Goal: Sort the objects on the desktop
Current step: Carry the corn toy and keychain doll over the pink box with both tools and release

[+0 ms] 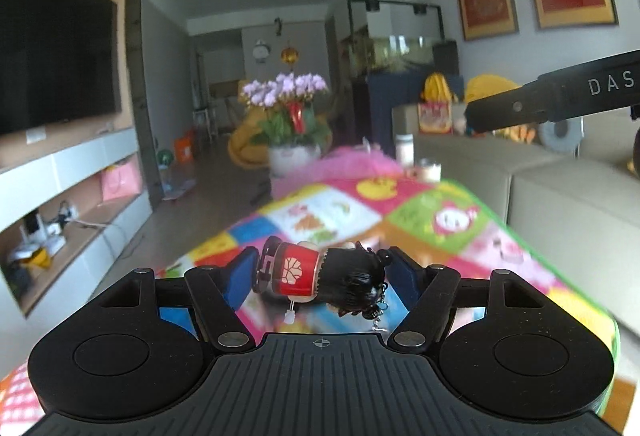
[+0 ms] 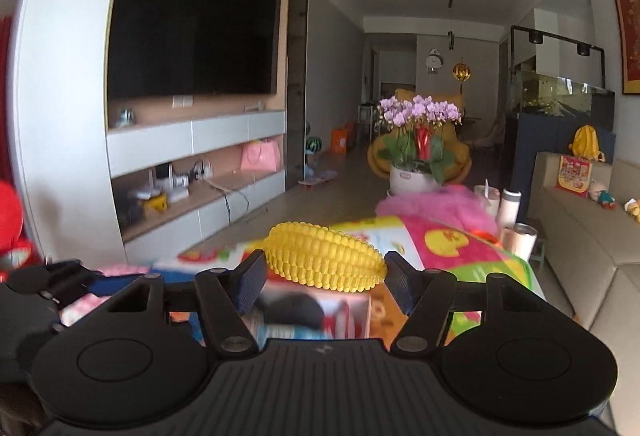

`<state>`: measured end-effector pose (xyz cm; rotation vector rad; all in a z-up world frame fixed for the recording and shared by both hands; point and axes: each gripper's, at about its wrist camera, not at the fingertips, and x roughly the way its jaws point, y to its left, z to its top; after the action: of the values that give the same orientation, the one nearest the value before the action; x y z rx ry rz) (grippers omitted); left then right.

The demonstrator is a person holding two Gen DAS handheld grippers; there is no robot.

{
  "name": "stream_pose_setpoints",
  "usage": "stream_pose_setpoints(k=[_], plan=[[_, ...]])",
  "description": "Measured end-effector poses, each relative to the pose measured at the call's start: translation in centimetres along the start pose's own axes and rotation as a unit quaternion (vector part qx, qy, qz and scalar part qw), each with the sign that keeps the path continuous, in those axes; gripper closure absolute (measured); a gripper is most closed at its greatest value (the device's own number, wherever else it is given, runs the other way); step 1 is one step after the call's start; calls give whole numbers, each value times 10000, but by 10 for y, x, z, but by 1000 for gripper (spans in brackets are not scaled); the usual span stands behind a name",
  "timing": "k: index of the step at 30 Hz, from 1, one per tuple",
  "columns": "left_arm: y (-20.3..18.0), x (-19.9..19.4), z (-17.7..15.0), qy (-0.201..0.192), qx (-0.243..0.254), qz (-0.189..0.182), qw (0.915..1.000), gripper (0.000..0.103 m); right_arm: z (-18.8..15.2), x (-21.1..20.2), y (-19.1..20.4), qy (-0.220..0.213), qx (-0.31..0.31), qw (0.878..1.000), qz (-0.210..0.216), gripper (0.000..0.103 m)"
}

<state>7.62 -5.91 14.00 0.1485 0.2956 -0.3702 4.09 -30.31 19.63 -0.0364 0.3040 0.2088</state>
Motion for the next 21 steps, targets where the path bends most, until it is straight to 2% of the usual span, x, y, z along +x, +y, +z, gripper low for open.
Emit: stream_pose_setpoints(k=[1,2,3,7,12,16,19,21], plan=[[2,10,2,20,-62,-94,9999,24,6,9,-2,21,40,10000,25,39],[6,22,2,146,-110,-243,9995,9,11,19,-3,75,96,9999,64,39],[9,28,-1,228,-147,-302,9992,5,16,29,-5,165,169,9997,115,39],[22,24,-29,431,-249,-137,9987,4,16,67,-8,595,377,9970,314,39],[38,11,-72,952,-368,181,9946,2,-12,97,-6,1114,422,9921,381,39],[53,1,-99,1286,-653,291,9891,2,-34,120,-5,1582,612,9845,452,38],[62,-11,-115,1428,-796,415,9857,1,-49,134,-5,1964,825,9756,533,30],[67,-18,-125,1521,-835,555,9833,1,-53,135,-7,2017,916,9740,482,30]])
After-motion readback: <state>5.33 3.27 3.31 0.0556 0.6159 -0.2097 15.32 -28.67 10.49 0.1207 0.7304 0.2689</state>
